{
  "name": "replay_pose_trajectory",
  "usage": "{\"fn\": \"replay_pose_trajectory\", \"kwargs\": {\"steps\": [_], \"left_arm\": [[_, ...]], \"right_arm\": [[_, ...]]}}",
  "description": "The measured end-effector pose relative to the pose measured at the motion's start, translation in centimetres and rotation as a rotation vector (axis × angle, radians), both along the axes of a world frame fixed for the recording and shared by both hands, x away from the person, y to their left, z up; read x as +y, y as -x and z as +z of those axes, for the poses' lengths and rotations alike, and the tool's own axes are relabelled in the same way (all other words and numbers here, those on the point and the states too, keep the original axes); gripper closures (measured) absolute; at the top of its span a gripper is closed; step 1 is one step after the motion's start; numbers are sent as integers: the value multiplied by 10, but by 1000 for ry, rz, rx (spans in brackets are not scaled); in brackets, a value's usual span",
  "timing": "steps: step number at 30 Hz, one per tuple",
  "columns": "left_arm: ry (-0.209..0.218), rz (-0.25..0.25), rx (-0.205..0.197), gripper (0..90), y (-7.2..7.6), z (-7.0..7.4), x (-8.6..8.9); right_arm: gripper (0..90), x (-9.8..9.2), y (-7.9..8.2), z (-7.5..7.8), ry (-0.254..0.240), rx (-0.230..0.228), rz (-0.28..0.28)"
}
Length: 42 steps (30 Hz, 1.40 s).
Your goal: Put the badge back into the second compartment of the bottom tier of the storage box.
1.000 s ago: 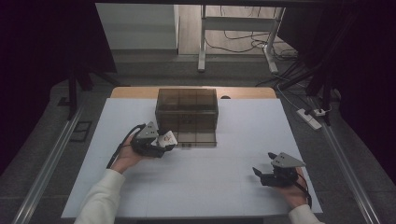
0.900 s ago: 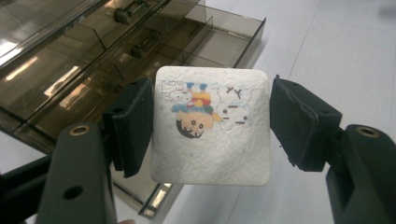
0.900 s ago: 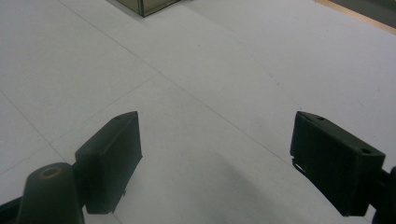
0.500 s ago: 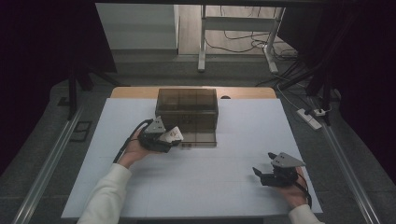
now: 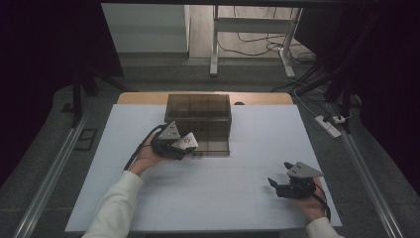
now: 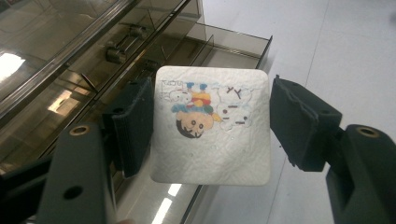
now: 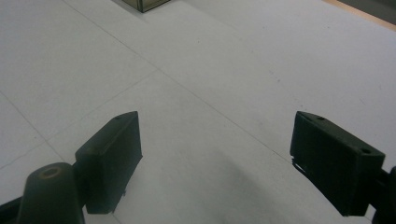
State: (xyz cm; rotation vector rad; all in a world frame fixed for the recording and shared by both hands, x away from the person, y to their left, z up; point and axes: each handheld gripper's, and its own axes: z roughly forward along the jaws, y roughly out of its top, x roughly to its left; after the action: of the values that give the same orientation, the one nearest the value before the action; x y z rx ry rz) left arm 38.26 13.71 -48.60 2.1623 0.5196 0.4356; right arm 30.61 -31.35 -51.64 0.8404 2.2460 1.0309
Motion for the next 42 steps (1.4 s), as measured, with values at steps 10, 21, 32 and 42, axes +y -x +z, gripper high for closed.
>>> {"fn": "replay_pose_trajectory", "kwargs": {"steps": [10,21,32,42], "left_arm": [[-1,-11,-5,328,-5,0,-5],[-19,-39,-5,328,-14,-4,-15],[-36,-47,-14,328,-24,-6,-26],[-76,-31,-27,327,-29,-12,-32]], "right_arm": [[161,0,0,0,-2,1,1],[161,0,0,0,-2,5,-1],[161,-1,-1,-1,-3,6,-5],[161,0,0,-1,-1,1,-1]]}}
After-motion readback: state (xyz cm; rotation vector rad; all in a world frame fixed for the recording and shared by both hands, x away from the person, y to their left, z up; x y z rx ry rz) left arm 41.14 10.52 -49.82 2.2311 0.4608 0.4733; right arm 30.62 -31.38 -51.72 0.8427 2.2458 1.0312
